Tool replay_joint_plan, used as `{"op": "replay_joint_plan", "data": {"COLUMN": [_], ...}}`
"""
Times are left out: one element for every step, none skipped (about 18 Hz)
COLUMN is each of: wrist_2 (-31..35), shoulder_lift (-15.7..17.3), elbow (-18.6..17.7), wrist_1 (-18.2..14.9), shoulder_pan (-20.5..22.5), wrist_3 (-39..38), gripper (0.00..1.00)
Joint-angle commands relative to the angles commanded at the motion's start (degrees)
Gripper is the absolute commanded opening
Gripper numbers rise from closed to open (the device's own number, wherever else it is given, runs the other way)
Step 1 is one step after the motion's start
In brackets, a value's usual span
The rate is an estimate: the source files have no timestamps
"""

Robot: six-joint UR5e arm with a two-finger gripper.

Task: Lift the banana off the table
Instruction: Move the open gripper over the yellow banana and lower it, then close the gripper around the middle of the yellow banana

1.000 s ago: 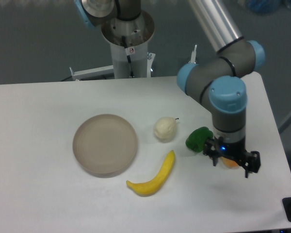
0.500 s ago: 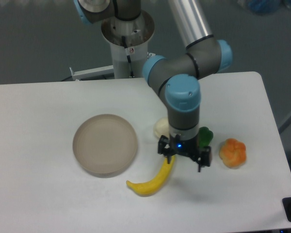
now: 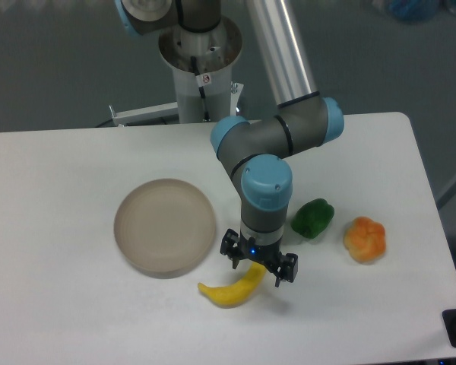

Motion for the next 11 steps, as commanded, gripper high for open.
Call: {"op": "replay_joint_plan", "data": {"wrist_2": [0.17, 0.18, 0.18, 0.26, 0.35, 0.44, 0.53, 0.53, 0.53, 0.62, 0.70], "shoulder_lift": [-0.09, -0.35, -0.87, -1.14, -1.58, -1.67, -1.67, -1.58, -1.50, -1.58, -1.67], "elbow": [-0.18, -0.09, -0.09, -0.35, -0.88, -1.40, -1.84, -2.11, -2.11, -2.20, -2.29], "wrist_1": [0.00, 0.09, 0.52, 1.22, 2.19, 3.07, 3.51, 3.60, 3.60, 3.60, 3.69], "shoulder_pan": [0.00, 0.00, 0.00, 0.00, 0.00, 0.00, 0.00, 0.00, 0.00, -0.09, -0.09], "wrist_3": [0.88, 1.32, 1.67, 1.76, 1.76, 1.85, 1.94, 1.94, 2.03, 2.03, 1.94], "gripper": [1.00, 1.00, 1.00, 1.00, 1.00, 1.00, 1.00, 1.00, 1.00, 1.00, 1.00]}}
